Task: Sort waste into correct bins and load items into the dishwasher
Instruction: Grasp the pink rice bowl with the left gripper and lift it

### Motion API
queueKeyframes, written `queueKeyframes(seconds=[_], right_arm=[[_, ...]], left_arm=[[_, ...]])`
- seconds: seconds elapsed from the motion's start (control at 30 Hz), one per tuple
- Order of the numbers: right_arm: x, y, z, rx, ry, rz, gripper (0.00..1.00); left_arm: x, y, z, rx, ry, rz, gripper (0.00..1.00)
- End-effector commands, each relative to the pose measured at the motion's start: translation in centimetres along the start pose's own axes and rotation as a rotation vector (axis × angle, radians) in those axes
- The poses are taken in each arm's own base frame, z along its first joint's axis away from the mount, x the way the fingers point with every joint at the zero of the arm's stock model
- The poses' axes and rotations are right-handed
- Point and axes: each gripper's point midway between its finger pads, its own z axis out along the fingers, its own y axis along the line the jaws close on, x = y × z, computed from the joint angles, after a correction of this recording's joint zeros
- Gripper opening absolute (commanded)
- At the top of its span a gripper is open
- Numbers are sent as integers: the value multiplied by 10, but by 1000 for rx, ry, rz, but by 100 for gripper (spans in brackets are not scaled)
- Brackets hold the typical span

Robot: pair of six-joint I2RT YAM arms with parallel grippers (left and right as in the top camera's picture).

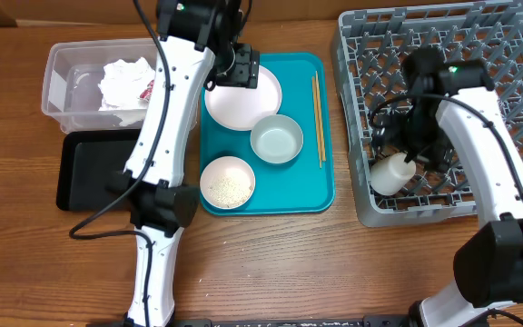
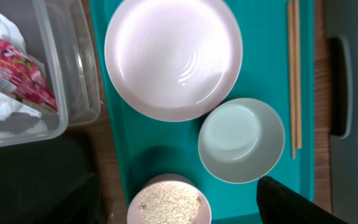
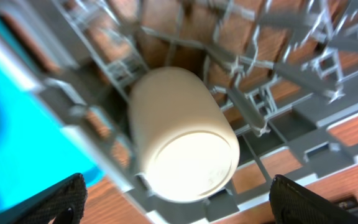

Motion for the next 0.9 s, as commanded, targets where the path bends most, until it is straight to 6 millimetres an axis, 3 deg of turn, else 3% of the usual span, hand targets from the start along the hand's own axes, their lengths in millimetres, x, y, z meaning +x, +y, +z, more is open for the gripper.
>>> queueKeyframes(seconds=[0.0,0.1,0.17,0.23,0.33,0.6,0.73,0.87], right_arm=[[-20,10,-39,-66,-112,-21,95],[-27,13,-60,-93,-162,-41,95],[-31,15,-69,-107,-188,-40,96],[-32,16,-72,-111,-197,-44,98],[-31,15,-71,-106,-192,-63,98],[-32,16,-72,-108,-198,-70,98],[-35,17,-72,-113,-207,-69,98],[-35,17,-72,-114,-209,-69,98]], left_arm=[[-4,-7,-74,77,-163,-15,80],[6,-26,-98,157,-185,12,73],[15,-37,-101,174,-169,34,72],[28,-49,-95,174,-124,62,78],[56,-62,-72,139,-9,67,84],[131,-63,-2,-18,298,46,79],[143,-53,41,-101,326,54,69],[149,-54,79,-79,322,105,56]])
